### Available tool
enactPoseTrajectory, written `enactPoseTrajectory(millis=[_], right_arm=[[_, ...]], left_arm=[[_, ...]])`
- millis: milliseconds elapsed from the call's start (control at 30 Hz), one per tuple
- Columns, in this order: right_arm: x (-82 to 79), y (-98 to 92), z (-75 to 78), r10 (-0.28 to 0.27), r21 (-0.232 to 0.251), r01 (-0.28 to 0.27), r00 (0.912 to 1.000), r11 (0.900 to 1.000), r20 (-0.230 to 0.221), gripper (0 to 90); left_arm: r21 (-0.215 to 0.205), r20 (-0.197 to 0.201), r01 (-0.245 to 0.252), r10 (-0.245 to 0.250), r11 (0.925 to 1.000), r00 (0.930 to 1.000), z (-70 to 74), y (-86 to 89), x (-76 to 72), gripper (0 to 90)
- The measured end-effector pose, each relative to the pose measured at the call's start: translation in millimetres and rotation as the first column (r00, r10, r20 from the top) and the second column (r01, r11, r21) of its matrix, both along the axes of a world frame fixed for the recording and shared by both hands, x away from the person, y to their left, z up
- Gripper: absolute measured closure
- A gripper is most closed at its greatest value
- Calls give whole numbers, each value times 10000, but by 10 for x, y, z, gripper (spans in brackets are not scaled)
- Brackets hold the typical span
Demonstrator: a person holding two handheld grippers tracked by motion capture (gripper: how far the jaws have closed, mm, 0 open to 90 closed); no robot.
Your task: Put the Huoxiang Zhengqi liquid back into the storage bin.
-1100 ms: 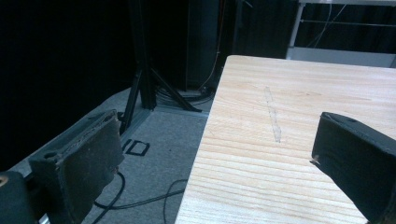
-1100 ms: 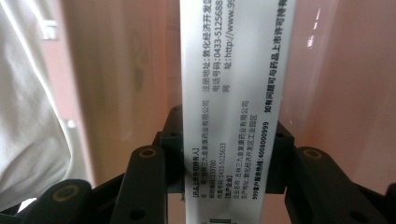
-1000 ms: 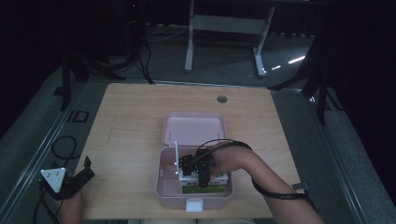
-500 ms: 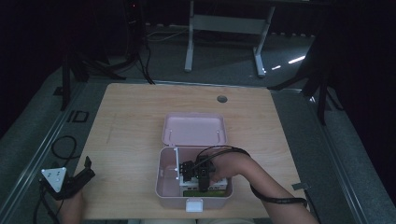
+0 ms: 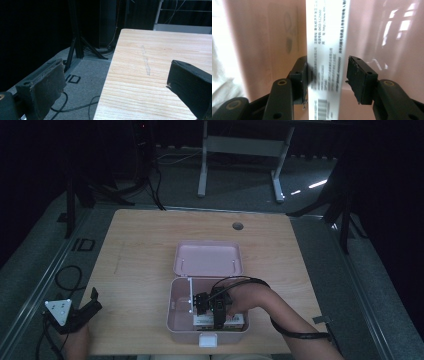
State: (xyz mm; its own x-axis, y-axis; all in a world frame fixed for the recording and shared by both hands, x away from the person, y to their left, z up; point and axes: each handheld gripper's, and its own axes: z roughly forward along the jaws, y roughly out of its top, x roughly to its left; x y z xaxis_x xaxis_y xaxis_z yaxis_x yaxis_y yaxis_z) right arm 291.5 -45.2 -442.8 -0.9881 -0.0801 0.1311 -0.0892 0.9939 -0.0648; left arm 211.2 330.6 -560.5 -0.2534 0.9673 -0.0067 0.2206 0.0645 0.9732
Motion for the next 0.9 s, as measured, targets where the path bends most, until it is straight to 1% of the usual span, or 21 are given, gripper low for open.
enactPoseTrajectory(millis=[100,133,200,233,267,300,333,400,433,467,500,533,567,633,667,700,767,800,833,867,900], right_arm=[[16,-31,150,-197,362,193,9997,9992,107,469],[15,-40,183,-238,465,226,9994,9987,239,454],[31,-72,265,-381,738,354,9986,9966,364,405],[41,-90,301,-363,909,322,9984,9953,431,381],[46,-111,337,-438,1075,384,9979,9935,478,375],[55,-133,368,-545,1230,491,9977,9912,407,343],[62,-161,404,-678,1446,622,9971,9875,342,284],[68,-208,440,-724,1701,675,9971,9831,230,263],[69,-233,457,-778,1795,724,9967,9811,230,235],[72,-257,468,-822,2003,742,9961,9769,315,194],[80,-284,480,-929,2073,849,9953,9746,291,177],[101,-321,491,-1010,2187,917,9944,9715,321,146],[117,-343,497,-1034,2314,915,9939,9685,396,135],[142,-420,544,-1266,2863,1036,9900,9525,629,134],[151,-446,562,-1285,3118,995,9890,9449,738,134],[158,-485,591,-1335,3472,959,9873,9329,860,134],[168,-569,650,-1527,4192,1085,9855,9014,732,134],[174,-612,675,-1611,4467,1112,9841,8878,753,134],[174,-655,696,-1699,4700,1077,9812,8761,919,134],[169,-695,712,-1810,4862,1028,9765,8678,1166,134],[160,-739,729,-1989,5063,925,9668,8574,1604,134]], left_arm=[[1,0,8,-8,10000,10000,0,2,0,20],[-4,-6,12,-12,10000,10000,1,3,0,20],[-1,-13,19,-19,10000,10000,1,3,1,20],[-1,-18,24,-24,10000,10000,1,3,1,20],[-5,-22,25,-25,10000,10000,1,3,1,20],[-5,-22,25,-25,10000,10000,1,3,1,20],[-3,-19,25,-25,10000,10000,0,3,1,20],[-4,-37,18,-18,10000,10000,1,2,-1,20],[2,-27,6,-6,10000,10000,1,1,0,20],[4,-30,6,-6,10000,10000,1,1,0,20],[6,-36,13,-13,10000,10000,1,1,-1,20],[18,-23,9,-9,10000,10000,0,0,-1,20],[21,-19,8,-8,10000,10000,0,-1,-1,20],[32,-27,9,-9,10000,10000,0,-1,-1,20],[27,-32,8,-8,10000,10000,0,-2,0,20],[37,-35,12,-11,10000,10000,0,-2,0,20],[37,-32,12,-12,10000,10000,0,-2,0,20],[38,-31,3,-3,10000,10000,0,-2,-1,20],[35,-33,2,-2,10000,10000,0,-2,-1,20],[35,-33,2,-2,10000,10000,0,-2,-1,20],[54,-37,7,-7,10000,10000,-1,-4,-1,20]])
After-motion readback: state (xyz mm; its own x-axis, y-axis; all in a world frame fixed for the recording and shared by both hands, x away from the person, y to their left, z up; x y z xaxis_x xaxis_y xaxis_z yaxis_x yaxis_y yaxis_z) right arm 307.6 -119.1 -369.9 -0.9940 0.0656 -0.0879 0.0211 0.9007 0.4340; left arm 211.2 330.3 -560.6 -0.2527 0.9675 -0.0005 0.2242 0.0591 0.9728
